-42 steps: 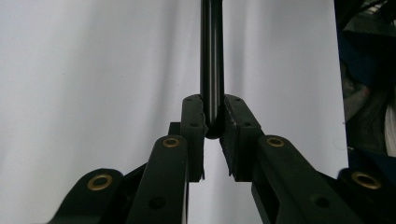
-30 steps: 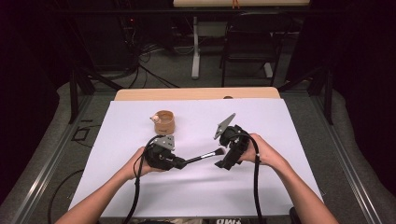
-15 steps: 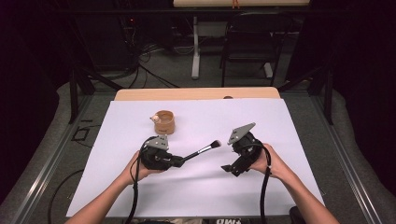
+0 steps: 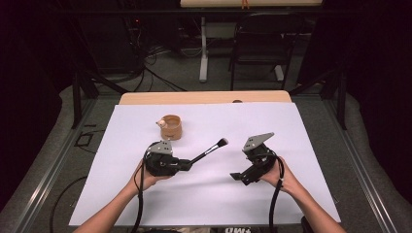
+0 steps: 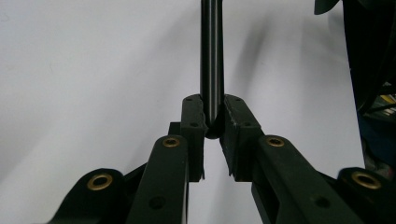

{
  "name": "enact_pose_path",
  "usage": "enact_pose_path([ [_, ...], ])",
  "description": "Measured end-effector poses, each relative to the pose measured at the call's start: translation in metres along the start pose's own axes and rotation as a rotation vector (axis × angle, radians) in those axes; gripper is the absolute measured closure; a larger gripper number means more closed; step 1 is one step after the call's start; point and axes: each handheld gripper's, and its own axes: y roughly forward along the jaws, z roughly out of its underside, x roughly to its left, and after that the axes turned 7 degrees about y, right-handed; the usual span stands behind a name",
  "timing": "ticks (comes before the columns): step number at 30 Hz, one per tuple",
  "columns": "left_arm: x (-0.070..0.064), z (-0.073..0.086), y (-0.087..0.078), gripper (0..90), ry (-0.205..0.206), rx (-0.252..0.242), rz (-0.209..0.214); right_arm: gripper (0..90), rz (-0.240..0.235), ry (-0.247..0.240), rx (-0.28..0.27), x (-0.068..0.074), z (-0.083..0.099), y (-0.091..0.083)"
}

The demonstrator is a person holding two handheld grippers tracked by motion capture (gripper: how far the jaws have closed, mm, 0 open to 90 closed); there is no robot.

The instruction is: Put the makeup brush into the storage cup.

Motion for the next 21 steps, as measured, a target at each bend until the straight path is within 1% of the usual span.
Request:
enact_pose_path([
  [1,-0.0007,-0.0003,-0.0004,79.5,-0.005,-0.009,-0.003,0.0,-0.004,0.009,-0.007,-0.0006,0.0004,-0.0003],
  [4,-0.0014,-0.0009,-0.0009,79.5,-0.004,-0.021,-0.015,0.0,-0.007,0.029,-0.042,-0.001,0.0012,-0.0025],
  [5,-0.0016,-0.0004,-0.0009,79.5,-0.012,-0.037,-0.018,0.0,-0.013,0.034,-0.052,-0.0012,0.0013,-0.0032],
  [6,-0.0016,-0.0001,-0.0008,79.5,-0.017,-0.037,-0.02,0.0,-0.008,0.039,-0.063,-0.0013,0.0015,-0.0041],
  [7,-0.0014,0.0004,-0.0007,79.5,-0.02,-0.035,-0.021,0.0,-0.014,0.048,-0.07,-0.0015,0.0018,-0.0046],
  [9,-0.0017,0.0009,-0.0013,79.5,-0.028,-0.037,-0.032,0.0,-0.012,0.051,-0.081,-0.0012,0.0024,-0.0052],
  [11,-0.002,0.0009,-0.0023,79.5,-0.032,-0.046,-0.039,0.0,-0.012,0.056,-0.088,-0.0013,0.0028,-0.0057],
  [13,-0.0024,0.0009,-0.0033,79.5,-0.03,-0.061,-0.049,0.0,-0.013,0.061,-0.084,-0.0013,0.0037,-0.0053],
  [15,-0.0025,0.0009,-0.0038,79.5,-0.032,-0.065,-0.05,0.0,-0.017,0.065,-0.076,-0.0012,0.0053,-0.0035],
  [16,-0.003,0.0007,-0.005,79.5,-0.03,-0.072,-0.063,0.0,-0.019,0.069,-0.078,-0.0008,0.0063,-0.0024],
  [18,-0.004,0.0006,-0.0048,79.5,-0.029,-0.09,-0.073,0.0,-0.022,0.076,-0.071,0.0001,0.008,-0.0012],
  [21,-0.0047,0.0,-0.005,79.5,-0.025,-0.102,-0.079,0.0,-0.03,0.082,-0.075,0.001,0.0097,-0.0005],
])
